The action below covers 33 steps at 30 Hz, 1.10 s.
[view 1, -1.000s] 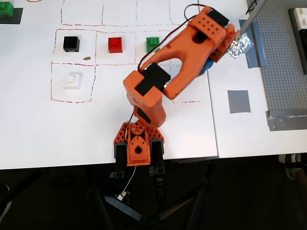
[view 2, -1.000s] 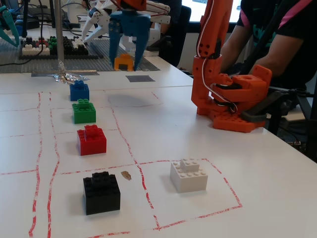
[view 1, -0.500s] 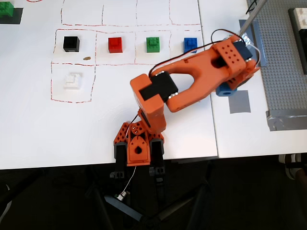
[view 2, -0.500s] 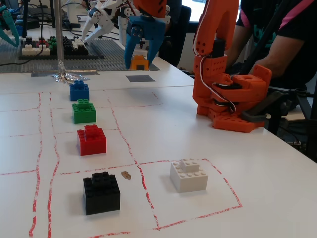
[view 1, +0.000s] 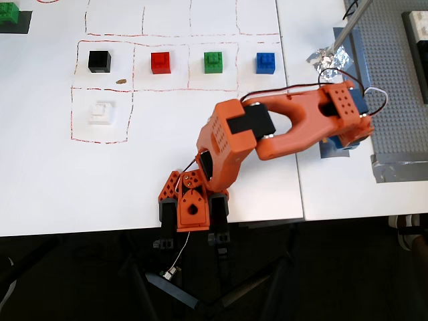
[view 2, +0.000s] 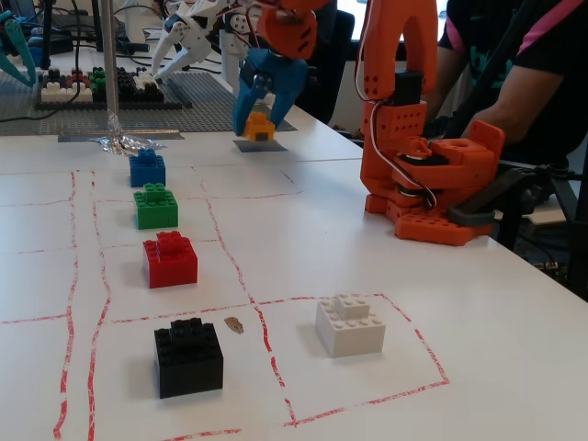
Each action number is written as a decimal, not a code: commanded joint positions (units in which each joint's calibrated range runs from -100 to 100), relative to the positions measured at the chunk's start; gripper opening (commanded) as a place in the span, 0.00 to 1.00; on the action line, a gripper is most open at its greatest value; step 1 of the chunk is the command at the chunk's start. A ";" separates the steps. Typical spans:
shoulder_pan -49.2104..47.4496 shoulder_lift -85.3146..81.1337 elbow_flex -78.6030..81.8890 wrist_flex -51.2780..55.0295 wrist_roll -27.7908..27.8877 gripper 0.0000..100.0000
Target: Grab the block and put it in the grey marker
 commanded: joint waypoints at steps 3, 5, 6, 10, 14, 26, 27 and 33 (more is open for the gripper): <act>3.39 -2.22 -6.69 -2.64 2.25 0.00; 3.92 -1.36 -6.24 -4.19 2.34 0.00; 4.19 -0.85 -6.24 -4.76 2.49 0.00; 4.81 0.53 -6.05 -6.23 2.74 0.00; 5.07 0.96 -5.51 -6.47 2.44 0.01; 5.60 1.14 -1.97 -9.74 2.34 0.24; 5.69 0.96 -1.88 -9.74 2.34 0.26; 5.60 -1.10 -0.89 -9.66 2.20 0.34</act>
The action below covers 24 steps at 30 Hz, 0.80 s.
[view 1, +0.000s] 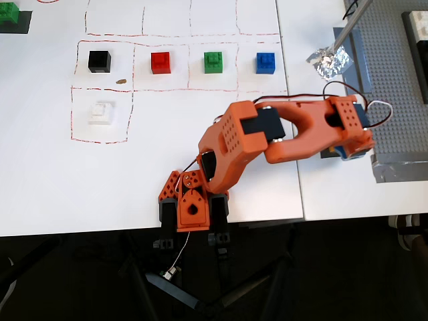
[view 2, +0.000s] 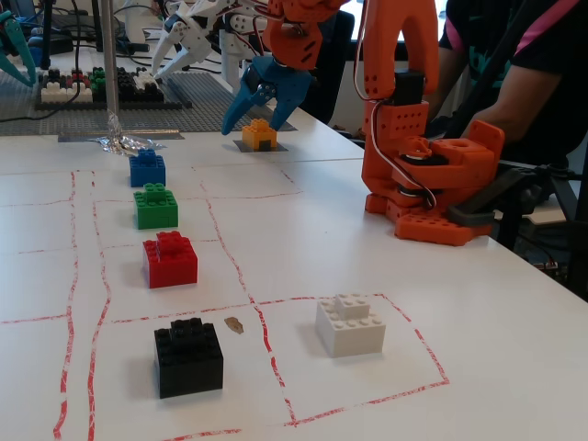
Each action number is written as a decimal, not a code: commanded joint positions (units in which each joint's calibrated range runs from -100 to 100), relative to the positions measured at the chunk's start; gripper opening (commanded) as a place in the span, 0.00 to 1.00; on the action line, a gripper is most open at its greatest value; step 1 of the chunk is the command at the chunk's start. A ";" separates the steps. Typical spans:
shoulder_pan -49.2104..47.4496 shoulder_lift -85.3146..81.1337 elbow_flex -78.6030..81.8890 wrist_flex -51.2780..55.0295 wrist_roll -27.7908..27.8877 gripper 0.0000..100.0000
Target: Grab the block and put it in the grey marker
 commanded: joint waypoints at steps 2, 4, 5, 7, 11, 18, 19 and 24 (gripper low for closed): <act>2.10 -6.69 -0.80 -0.16 0.29 0.38; 2.10 -8.42 -0.98 2.05 0.63 0.41; 2.28 -9.37 -1.52 4.01 0.98 0.42; 2.54 -11.69 -2.88 8.82 1.76 0.45; 2.54 -16.86 -4.88 17.31 2.49 0.48; -2.49 -27.38 -3.24 24.41 0.83 0.16; -3.46 -29.01 -2.34 24.82 0.49 0.14; -10.25 -37.37 4.46 24.90 -1.42 0.05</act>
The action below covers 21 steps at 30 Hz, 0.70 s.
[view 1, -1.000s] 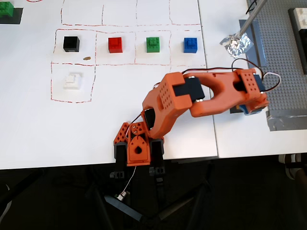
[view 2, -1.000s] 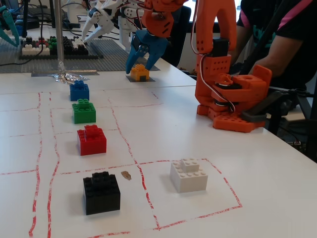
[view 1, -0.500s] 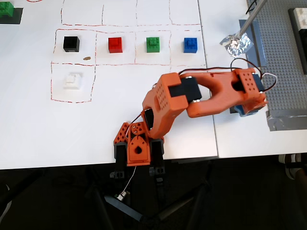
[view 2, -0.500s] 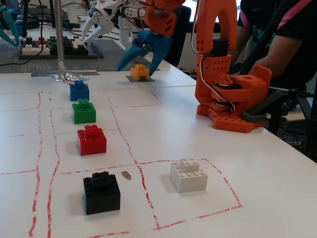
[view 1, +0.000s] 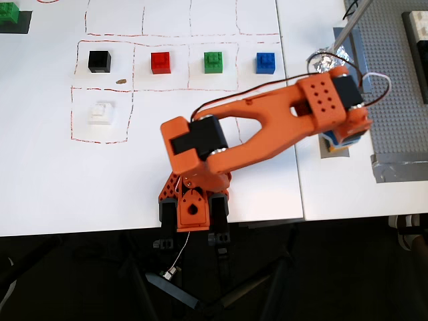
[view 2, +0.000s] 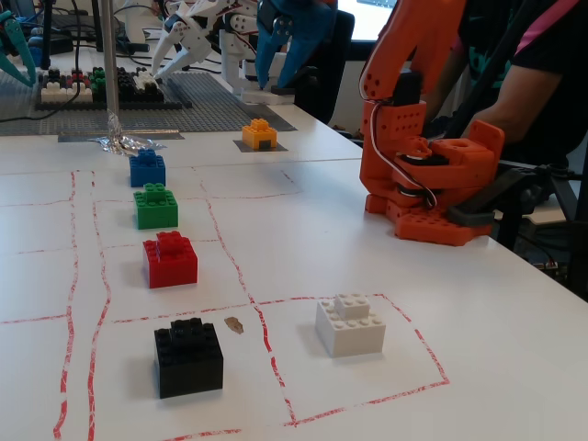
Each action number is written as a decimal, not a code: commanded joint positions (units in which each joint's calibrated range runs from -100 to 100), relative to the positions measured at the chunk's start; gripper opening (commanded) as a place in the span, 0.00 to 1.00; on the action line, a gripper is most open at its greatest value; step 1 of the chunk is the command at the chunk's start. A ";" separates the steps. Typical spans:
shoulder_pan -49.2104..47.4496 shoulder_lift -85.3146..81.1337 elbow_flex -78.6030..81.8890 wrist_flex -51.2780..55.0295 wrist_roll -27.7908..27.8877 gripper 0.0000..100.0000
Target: Grab the block and put it in the grey marker
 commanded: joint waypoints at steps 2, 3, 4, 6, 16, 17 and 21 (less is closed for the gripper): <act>-8.47 -11.25 3.22 0.31 -2.54 0.00; -10.41 -12.80 4.49 0.31 -3.27 0.00; -12.44 -14.01 5.66 0.31 -4.20 0.00; -16.77 -16.16 7.21 -0.10 -6.30 0.00; -42.44 -21.07 9.11 -8.27 -26.72 0.00; -44.82 -21.42 9.11 -9.08 -29.69 0.00; -54.00 -24.35 10.92 -11.45 -38.53 0.00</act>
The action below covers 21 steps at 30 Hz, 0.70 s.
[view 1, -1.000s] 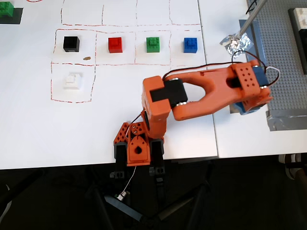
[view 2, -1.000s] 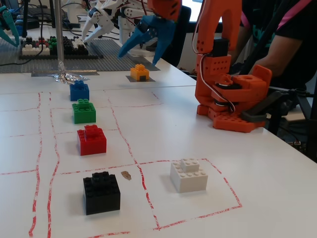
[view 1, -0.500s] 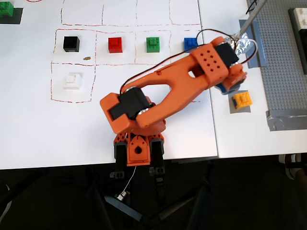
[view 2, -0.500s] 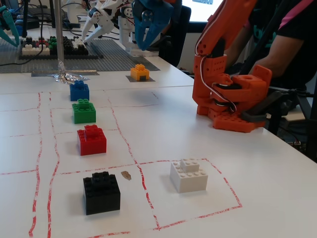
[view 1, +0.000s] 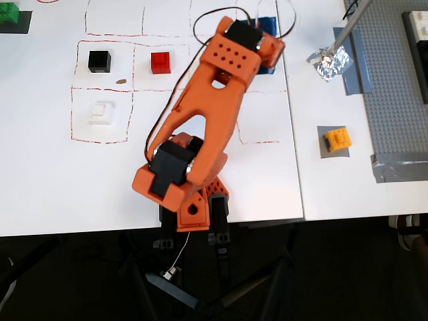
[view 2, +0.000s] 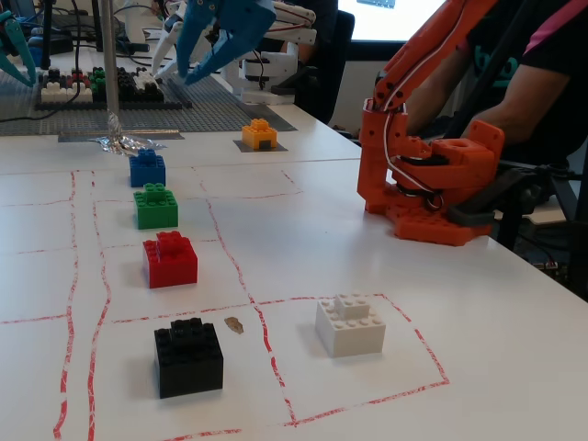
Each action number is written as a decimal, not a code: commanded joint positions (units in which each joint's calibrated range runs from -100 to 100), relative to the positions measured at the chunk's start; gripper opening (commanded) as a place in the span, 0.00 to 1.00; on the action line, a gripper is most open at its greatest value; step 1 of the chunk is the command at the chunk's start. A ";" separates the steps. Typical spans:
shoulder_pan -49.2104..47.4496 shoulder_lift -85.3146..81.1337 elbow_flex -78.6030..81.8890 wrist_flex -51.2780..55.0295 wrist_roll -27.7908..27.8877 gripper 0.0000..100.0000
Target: Grab the block and put it in the grey marker
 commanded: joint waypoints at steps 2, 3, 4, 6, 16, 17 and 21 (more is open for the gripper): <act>-10.32 -8.46 0.38 -5.70 -9.96 0.00; -12.52 -10.09 1.74 -7.33 -11.72 0.00; -14.73 -12.08 3.74 -9.62 -13.14 0.00; -18.61 -16.73 7.73 -14.51 -15.68 0.00; -32.81 -37.41 28.67 -23.74 -17.39 0.00; -33.17 -39.22 31.30 -23.74 -17.48 0.00; -33.78 -46.54 41.64 -23.17 -18.02 0.00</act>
